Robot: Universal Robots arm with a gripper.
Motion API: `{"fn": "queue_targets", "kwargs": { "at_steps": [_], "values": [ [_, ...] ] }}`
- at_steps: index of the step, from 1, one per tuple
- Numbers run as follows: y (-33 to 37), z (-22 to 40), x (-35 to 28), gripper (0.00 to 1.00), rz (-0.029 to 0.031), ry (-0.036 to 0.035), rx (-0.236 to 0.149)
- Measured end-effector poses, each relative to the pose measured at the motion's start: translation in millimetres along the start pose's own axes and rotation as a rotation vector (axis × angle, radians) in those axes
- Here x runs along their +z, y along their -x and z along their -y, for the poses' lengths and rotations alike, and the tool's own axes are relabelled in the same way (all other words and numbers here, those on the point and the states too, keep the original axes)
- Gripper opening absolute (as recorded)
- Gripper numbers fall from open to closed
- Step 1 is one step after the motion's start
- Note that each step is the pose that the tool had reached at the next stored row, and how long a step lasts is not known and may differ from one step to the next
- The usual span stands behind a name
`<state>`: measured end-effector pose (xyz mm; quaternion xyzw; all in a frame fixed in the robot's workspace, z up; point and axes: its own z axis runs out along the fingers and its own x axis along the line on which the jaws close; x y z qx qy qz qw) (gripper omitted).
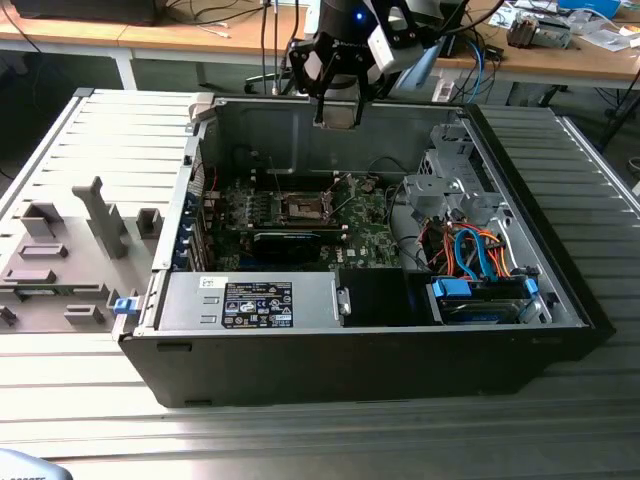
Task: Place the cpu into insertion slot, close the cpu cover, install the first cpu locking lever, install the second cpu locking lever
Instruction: 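Place the cpu into insertion slot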
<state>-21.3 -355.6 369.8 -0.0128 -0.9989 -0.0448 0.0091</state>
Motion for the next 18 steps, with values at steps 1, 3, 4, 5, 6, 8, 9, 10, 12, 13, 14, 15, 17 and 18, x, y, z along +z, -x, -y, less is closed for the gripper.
{"fn": "queue_targets", "kwargs": {
  "at_steps": [1,3,4,5,6,8,9,10,12,13,14,15,17,18],
  "values": [
    [0.0,0.0,0.2,0.54,0.0,0.0001,0.0],
    [0.0,0.0,0.5,0.54,0.0,0.0,0.0],
    [0.0,0.1,0.7,0.54,0.0,0.0,0.0],
    [0.0,0.1,0.8,0.54,0.0,0.0,0.0],
    [0.0,0.1,1.0,0.54,0.0,0.0,0.0],
    [0.0,0.1,1.5,0.54,0.0,0.0001,0.0],
    [0.0,0.1,1.6,0.54,0.0,0.0,0.0],
    [0.0,0.1,1.7,0.54,0.0,0.0,0.0],
    [0.0,0.2,2.2,0.54,0.0,0.0001,0.0],
    [0.0,0.2,2.4,0.54,0.0001,0.0001,0.0],
    [0.1,0.2,2.6,0.54,0.0,-0.0001,0.0],
    [0.1,0.2,2.9,0.54,0.0,-0.0001,0.0],
    [0.1,0.3,3.4,0.54,0.0,-0.0003,0.0],
    [0.1,0.3,4.0,0.54,0.0,-0.0005,0.0]
  ]
}}
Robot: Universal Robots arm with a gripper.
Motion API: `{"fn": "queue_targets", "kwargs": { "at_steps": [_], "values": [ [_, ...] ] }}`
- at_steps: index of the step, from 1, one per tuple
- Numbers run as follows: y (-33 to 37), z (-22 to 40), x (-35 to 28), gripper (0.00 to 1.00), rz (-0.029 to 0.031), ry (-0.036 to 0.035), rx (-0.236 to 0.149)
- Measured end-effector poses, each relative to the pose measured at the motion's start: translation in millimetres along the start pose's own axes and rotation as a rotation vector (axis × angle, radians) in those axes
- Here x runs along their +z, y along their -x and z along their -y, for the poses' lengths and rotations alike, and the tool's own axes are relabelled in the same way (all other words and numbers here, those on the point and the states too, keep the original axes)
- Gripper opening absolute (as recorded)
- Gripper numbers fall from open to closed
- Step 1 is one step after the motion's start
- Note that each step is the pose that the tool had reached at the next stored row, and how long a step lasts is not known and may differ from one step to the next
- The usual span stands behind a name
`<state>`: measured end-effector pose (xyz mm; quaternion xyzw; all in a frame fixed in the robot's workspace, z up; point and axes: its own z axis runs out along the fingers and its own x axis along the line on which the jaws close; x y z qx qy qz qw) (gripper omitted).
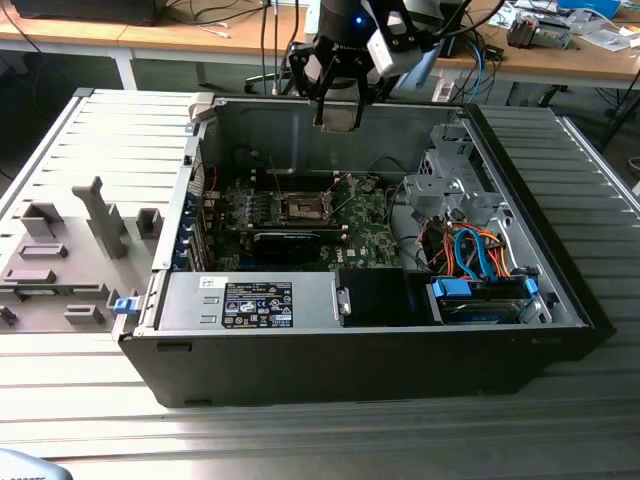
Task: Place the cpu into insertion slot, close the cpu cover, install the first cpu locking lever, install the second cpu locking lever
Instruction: 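Place the cpu into insertion slot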
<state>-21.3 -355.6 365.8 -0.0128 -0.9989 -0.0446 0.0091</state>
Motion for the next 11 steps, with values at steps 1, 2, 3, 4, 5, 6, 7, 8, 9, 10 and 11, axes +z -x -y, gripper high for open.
{"fn": "queue_targets", "kwargs": {
  "at_steps": [1,2,3,4,5,6,7,8,9,10,11],
  "values": [
    [0.0,0.0,0.4,0.54,0.0,-0.0002,0.0],
    [0.0,0.1,0.6,0.54,0.0,-0.0003,0.0],
    [0.0,0.1,0.9,0.54,0.0,-0.0005,0.0],
    [0.0,0.1,1.2,0.54,0.0,-0.0004,0.0],
    [0.0,0.1,1.6,0.54,0.0,-0.0004,0.0],
    [0.0,0.1,1.8,0.54,0.0,-0.0005,0.0],
    [0.0,0.2,2.1,0.54,0.0,-0.0005,0.0],
    [0.0,0.2,2.4,0.54,0.0,-0.0005,0.0],
    [0.0,0.2,2.8,0.54,0.0,-0.0004,0.0],
    [0.1,0.3,3.0,0.54,0.0,-0.0004,0.0],
    [0.1,0.3,3.3,0.54,0.0,-0.0005,0.0]
  ]
}}
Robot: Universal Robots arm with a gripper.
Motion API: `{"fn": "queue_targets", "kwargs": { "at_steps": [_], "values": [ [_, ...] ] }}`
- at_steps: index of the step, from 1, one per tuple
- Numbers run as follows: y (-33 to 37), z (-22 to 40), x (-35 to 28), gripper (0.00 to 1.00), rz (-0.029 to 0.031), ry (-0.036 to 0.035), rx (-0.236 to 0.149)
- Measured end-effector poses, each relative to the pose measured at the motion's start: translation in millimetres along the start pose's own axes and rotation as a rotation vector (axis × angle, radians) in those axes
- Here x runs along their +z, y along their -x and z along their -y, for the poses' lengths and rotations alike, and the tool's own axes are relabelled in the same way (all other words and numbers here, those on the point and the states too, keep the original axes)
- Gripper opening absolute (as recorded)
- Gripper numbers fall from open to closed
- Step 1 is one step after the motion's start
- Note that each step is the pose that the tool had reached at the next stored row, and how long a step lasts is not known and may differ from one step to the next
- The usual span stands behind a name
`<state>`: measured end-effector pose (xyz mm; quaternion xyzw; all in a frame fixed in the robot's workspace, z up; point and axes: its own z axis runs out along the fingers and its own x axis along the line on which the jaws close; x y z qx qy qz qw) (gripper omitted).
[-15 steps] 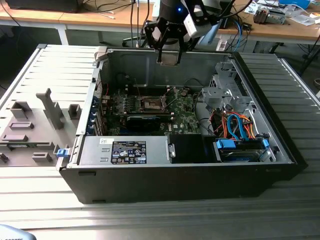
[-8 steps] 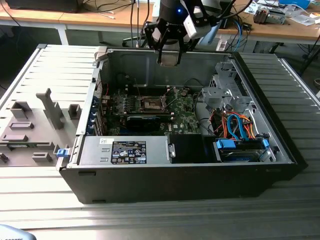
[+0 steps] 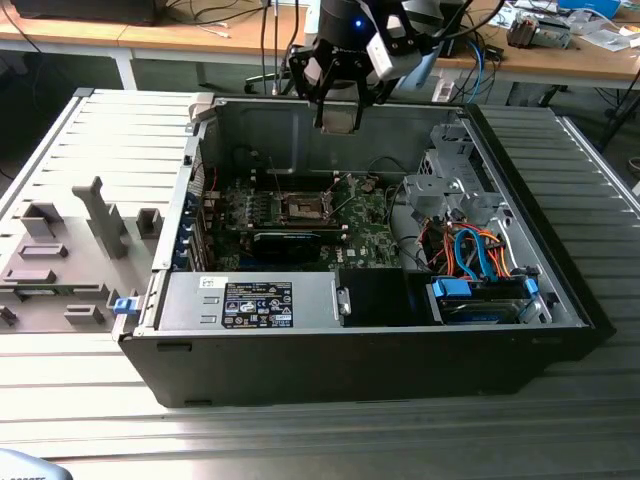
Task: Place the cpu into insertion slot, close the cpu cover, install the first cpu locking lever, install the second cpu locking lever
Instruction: 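Place the cpu into insertion slot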
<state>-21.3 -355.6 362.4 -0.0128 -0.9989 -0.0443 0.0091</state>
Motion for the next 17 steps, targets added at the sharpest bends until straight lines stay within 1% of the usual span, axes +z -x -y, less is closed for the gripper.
{"fn": "queue_targets", "kwargs": {
  "at_steps": [17],
  "values": [
    [0.1,0.5,5.7,0.54,0.0,-0.0001,0.0]
  ]
}}
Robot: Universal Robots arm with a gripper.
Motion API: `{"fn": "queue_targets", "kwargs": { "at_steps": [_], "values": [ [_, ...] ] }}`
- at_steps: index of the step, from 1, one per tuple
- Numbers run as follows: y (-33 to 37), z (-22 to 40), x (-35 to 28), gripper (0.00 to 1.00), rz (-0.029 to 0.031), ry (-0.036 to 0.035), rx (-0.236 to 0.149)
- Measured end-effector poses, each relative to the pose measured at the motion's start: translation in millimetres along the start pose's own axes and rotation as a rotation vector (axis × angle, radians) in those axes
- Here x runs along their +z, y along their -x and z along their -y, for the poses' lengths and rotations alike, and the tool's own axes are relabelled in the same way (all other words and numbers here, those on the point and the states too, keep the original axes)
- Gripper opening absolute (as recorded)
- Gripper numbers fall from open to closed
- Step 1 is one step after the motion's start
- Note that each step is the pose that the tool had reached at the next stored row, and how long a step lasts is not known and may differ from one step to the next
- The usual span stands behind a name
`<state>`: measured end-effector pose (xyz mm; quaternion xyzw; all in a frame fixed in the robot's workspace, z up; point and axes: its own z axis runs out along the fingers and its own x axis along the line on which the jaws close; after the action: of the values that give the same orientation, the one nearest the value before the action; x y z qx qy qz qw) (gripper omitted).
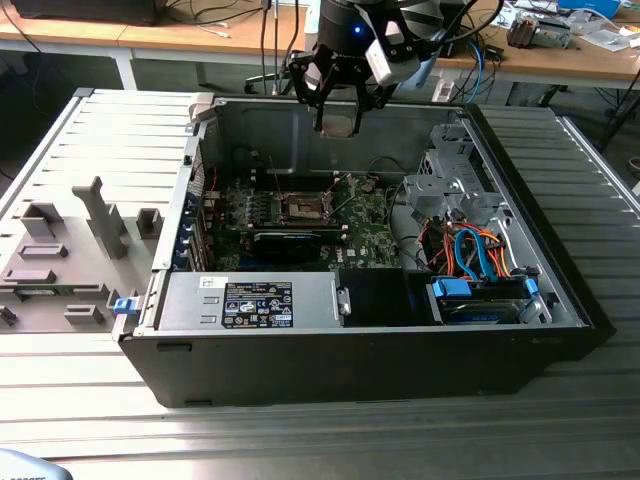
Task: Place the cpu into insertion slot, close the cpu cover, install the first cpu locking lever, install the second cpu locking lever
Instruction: 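Place the cpu into insertion slot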
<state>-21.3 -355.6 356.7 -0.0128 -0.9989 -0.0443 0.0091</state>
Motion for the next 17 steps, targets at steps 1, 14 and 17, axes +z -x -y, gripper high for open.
{"fn": "queue_targets", "kwargs": {
  "at_steps": [1,14,17],
  "values": [
    [0.0,0.0,0.3,0.54,0.0,0.0001,0.0],
    [0.1,0.6,6.6,0.54,0.0,0.0001,0.0],
    [0.2,0.7,8.2,0.54,0.0,0.0,0.0]
  ]
}}
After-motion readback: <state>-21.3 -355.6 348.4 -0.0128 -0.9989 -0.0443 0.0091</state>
